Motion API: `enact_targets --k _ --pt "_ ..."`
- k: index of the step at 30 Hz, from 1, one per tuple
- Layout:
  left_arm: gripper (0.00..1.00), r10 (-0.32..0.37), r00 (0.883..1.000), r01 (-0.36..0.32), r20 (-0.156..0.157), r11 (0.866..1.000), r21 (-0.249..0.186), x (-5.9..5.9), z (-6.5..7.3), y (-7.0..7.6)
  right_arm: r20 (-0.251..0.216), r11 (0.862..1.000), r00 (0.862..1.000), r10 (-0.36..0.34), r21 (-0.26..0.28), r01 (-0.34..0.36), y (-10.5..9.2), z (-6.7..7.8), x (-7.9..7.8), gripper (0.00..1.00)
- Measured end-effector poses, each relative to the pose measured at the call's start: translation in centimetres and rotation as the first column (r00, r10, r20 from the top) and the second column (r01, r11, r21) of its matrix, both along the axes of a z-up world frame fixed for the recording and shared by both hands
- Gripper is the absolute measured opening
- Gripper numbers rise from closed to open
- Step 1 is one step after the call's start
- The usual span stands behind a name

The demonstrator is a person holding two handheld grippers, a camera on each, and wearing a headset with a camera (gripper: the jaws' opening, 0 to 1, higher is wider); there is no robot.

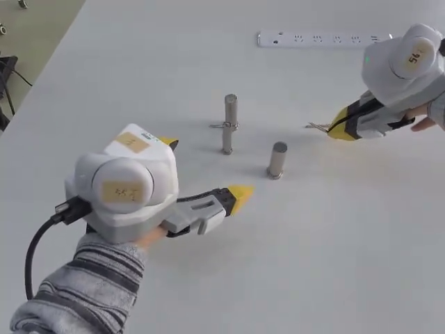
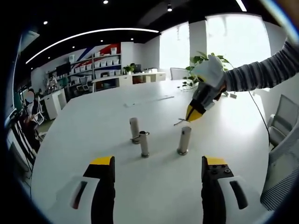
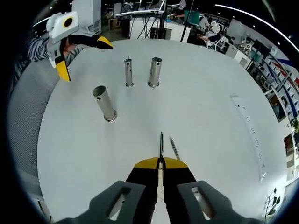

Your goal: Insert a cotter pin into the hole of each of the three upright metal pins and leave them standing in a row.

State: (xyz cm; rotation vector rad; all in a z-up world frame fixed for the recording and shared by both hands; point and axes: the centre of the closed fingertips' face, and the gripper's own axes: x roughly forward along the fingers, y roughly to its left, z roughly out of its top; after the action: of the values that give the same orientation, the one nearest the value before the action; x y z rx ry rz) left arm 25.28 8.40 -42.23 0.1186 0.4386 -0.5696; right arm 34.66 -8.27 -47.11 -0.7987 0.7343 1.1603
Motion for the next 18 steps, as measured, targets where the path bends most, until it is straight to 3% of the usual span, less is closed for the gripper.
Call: enact_targets --k 7,15,17,18 --pt "0.65 -0.031 0.999 0.031 -0.009 0.999 -0.028 0.1 0.9 -1.1 0.096 0.997 0.994 0.057 0.048 -0.062 1.3 1.7 -0.7 0.00" --pt "0.57 -0.068 0.997 0.066 -0.027 0.996 -0.061 0.1 1.6 -2.4 0.151 0.988 0.983 0.106 0.096 -0.121 3.2 3.7 -2.3 0.00" --pt "0.55 -0.077 0.996 0.074 -0.035 0.994 -0.083 0.1 1.8 -2.8 0.160 0.985 0.979 0.125 0.101 -0.142 3.8 4.2 -3.0 0.00" --pt "0.54 -0.079 0.996 0.074 -0.040 0.991 -0.114 0.2 2.1 -3.1 0.173 0.982 0.976 0.136 0.103 -0.155 4.1 4.5 -3.4 0.00"
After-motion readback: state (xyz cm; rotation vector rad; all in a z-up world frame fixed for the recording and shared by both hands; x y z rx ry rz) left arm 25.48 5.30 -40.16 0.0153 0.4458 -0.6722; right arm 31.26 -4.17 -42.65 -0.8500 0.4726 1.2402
